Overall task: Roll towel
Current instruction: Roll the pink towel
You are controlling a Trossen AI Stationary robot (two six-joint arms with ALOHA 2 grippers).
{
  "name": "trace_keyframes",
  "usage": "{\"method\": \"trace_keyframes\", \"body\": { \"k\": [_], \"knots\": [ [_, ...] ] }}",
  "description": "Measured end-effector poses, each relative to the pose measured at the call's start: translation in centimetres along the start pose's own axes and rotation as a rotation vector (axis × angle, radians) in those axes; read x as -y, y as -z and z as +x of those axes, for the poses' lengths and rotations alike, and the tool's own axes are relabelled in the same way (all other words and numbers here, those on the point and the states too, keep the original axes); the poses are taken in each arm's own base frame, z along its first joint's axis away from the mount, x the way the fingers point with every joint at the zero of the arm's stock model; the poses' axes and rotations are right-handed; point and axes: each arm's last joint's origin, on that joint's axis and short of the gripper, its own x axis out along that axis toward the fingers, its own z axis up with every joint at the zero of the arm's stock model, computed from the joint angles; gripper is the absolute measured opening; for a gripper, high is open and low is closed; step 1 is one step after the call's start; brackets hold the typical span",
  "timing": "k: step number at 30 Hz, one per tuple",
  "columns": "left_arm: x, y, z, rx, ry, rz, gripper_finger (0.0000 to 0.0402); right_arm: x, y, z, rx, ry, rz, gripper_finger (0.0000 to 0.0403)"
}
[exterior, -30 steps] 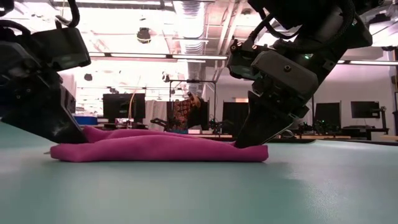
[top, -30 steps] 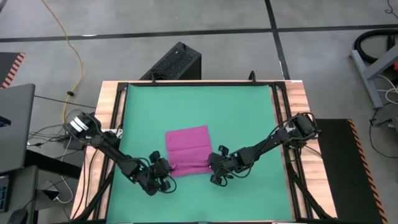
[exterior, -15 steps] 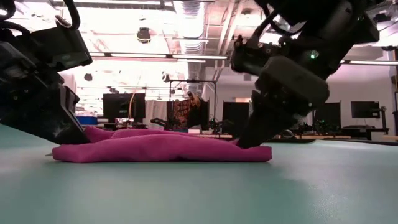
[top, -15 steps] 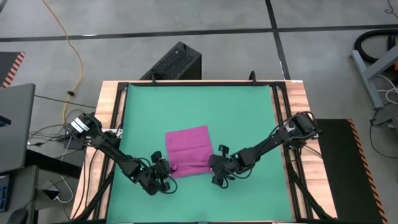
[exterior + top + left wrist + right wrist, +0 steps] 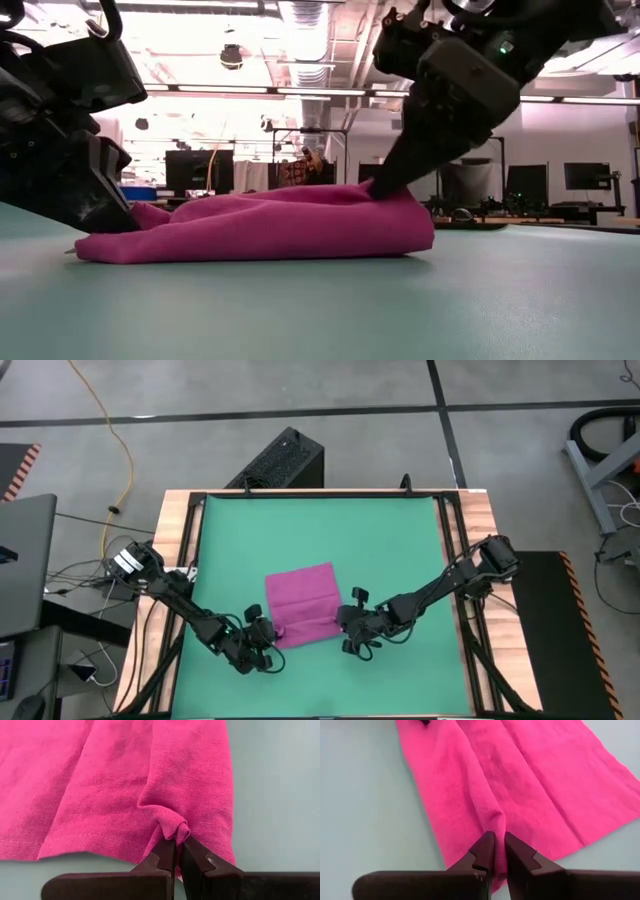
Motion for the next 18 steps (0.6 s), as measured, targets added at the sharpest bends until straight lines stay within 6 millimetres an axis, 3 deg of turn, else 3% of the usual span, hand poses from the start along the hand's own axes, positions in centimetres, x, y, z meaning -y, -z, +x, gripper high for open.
{"method": "trace_keyframes", "body": {
  "k": [7, 10, 14, 18],
  "knots": [
    [0.0, 0.0, 0.0, -0.002, 0.000, 0.007, 0.0000, 0.0, 0.4, 0.0, -0.052, -0.030, -0.016, 0.0062],
    [0.0, 0.0, 0.0, -0.002, 0.000, 0.008, 0.0000, 0.2, 0.6, -0.4, -0.048, 0.049, -0.040, 0.0062],
    [0.0, 0.0, 0.0, -0.003, 0.001, 0.022, 0.0000, 0.5, -0.1, -1.4, 0.018, 0.129, -0.043, 0.0062],
    [0.0, 0.0, 0.0, 0.000, 0.004, 0.020, 0.0000, -0.4, -0.9, -2.0, 0.110, 0.087, -0.069, 0.0061]
  ]
}}
